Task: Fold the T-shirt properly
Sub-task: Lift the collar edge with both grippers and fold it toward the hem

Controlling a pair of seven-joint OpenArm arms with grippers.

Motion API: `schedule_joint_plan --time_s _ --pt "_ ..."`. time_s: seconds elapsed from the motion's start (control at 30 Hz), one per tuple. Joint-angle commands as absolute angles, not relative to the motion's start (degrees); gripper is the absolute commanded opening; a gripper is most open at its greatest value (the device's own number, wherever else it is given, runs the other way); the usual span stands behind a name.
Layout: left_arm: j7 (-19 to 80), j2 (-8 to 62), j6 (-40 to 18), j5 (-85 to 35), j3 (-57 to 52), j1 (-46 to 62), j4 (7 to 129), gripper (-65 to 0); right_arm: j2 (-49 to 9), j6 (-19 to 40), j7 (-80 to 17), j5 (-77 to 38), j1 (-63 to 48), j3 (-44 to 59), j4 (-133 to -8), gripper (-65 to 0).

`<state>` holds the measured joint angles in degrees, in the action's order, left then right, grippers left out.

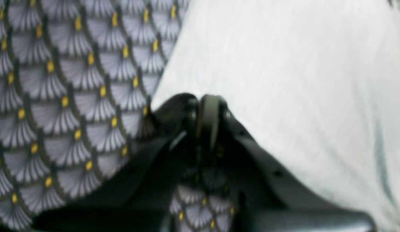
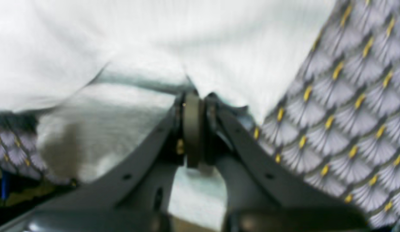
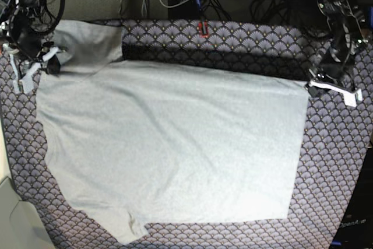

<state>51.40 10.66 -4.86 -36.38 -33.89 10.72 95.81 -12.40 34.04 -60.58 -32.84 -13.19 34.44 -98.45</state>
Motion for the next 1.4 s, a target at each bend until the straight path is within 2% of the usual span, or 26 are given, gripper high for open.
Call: schedule_joint_plan --time_s 0.0,0.17,0.3,0.5,0.7,0.87,1.13,1.37 --pt "50.4 11.7 -5.1 -35.8 -34.1 9.2 96.7 -64.5 -13.9 34.0 -59.7 -33.0 -11.8 34.9 -99.0 -65.0" --pt "50.4 12.0 -5.1 -29.2 -29.9 3.0 96.7 -64.5 -16.0 33.7 -59.7 -32.9 -6.5 32.9 -98.9 -65.0" --pt "50.4 11.9 -5.1 -26.4 -28.3 -2.9 92.1 -64.5 -17.5 33.6 -59.6 -32.8 -1.9 29.3 -97.1 -65.0" --pt "50.2 11.8 -5.3 -25.3 -28.3 -11.1 79.8 -64.5 -20.4 33.6 -59.1 -32.8 8.0 23.0 -85.0 -65.0" --pt "49.8 11.6 -5.5 -22.3 -28.3 -16.7 74.6 -64.5 -24.0 33.6 -53.1 -32.8 15.8 16.0 -74.2 -65.0" --pt "49.7 12.0 -5.6 -21.0 -27.3 -21.8 70.4 -64.5 -24.2 33.7 -50.2 -25.8 21.8 14.5 -66.8 -65.0" --pt "45.1 12.1 -5.6 -17.7 -19.2 -24.0 69.5 -64.5 -24.2 33.7 -44.1 -18.4 26.5 6.9 -61.3 -65.0" --pt "42.0 12.8 -5.5 -15.2 -18.3 -24.9 69.3 -64.5 -24.2 33.7 -38.9 -14.8 27.0 5.7 -60.6 -65.0"
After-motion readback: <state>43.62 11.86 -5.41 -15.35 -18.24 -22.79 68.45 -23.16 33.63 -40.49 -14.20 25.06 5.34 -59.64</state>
